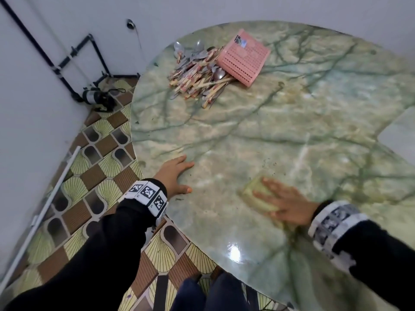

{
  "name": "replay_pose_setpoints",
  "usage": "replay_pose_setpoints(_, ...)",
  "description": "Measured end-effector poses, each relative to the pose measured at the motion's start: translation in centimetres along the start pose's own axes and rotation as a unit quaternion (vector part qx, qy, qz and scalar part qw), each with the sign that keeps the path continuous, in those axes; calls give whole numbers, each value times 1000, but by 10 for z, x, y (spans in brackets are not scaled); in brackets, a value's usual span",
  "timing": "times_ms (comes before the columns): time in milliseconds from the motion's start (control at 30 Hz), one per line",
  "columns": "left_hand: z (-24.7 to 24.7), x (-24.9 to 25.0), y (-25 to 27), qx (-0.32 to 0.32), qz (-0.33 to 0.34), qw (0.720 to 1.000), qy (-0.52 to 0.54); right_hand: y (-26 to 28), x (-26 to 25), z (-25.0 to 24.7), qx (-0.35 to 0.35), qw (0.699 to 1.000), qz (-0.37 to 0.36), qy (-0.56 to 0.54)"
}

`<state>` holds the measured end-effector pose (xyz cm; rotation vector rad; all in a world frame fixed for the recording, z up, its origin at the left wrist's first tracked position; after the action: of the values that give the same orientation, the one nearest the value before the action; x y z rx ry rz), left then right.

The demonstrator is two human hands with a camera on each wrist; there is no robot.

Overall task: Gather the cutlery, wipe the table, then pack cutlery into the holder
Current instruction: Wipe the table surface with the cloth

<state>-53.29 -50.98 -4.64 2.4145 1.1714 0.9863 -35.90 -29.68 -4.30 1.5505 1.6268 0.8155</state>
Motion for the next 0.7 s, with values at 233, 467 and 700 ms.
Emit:
replay_pose_setpoints(233,-1,-3,-1,-31,-8,999,33,-78,110,-115,160,942,222,-193)
replay_pose_setpoints(467,-28,-22,-6,22,-32,981,190,-102,-88,-124,146,989,-31,-5)
replay_pose_setpoints(700,-55,-40,-23,96,-64,969,220,-59,17,-76,-7,999,-32,-4)
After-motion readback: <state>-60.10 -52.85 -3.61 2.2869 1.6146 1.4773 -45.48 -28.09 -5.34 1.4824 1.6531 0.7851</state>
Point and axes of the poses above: each hand's wrist, its own y-axis away from the middle knuckle, its own z-axis out of the palm, x = y × z, the point moved 7 cm from there along -y, towards the middle knuckle, and after that the axes turned 11 degrees about -x, right-handed, at the moved point
